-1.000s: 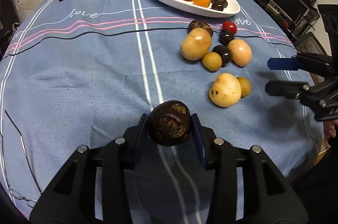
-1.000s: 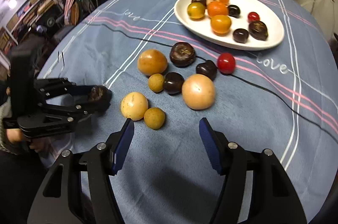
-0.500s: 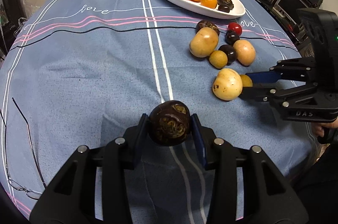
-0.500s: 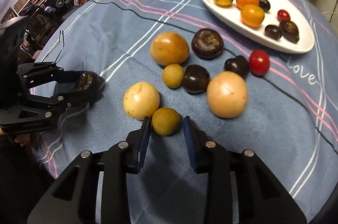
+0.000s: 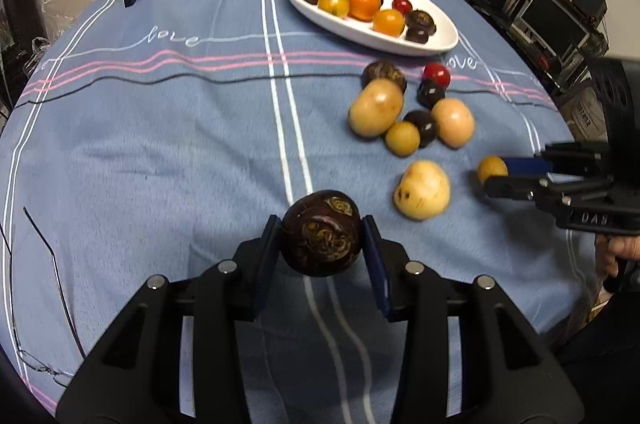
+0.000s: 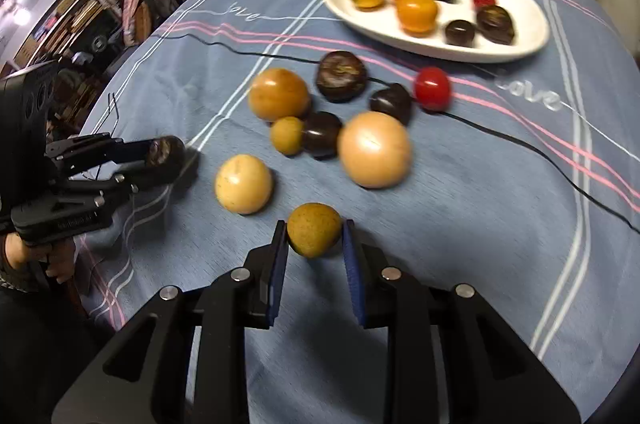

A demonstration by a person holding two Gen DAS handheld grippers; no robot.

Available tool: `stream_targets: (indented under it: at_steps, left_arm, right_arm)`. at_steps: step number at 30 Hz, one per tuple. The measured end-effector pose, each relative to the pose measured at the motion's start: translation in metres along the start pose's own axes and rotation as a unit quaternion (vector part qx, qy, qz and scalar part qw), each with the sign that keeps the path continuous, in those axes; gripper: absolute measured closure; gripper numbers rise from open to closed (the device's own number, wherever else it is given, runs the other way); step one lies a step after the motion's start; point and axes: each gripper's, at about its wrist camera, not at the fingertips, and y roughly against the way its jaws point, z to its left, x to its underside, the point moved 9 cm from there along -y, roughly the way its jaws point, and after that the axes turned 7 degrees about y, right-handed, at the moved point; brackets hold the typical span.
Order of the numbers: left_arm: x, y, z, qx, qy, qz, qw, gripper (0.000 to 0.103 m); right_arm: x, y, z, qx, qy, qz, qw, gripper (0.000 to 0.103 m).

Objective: Organize fruits
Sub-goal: 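Grasp a dark brown fruit with the left tool while the right tool reaches a small yellow-green fruit, then carry both fruits over the white plate and open both tools to release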

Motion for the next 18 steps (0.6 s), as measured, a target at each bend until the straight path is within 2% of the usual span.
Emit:
stream_targets:
  at_steps: [11,15,18]
  left_arm:
    - [-0.062,0.002,-0.048,0.022,-0.034,-0.032,0.9986,0.061]
    - [-0.090,-0.004,-0.073,0.032,-0.051,-0.044,0.9972,0.061]
    - [-0.115,-0.014,-0.095,0.037,-0.063,-0.053,0.9959,0.061]
  right_arm:
    - [0.024,0.045,-0.053,0.043,-0.074,-0.032,0.996,0.075]
    - [0.021,0.061,-0.082,0.048,-0.111,-0.054,0.991,0.075]
    - [0.010,0.067,-0.098,0.051,-0.116,-0.064,0.990,0.075]
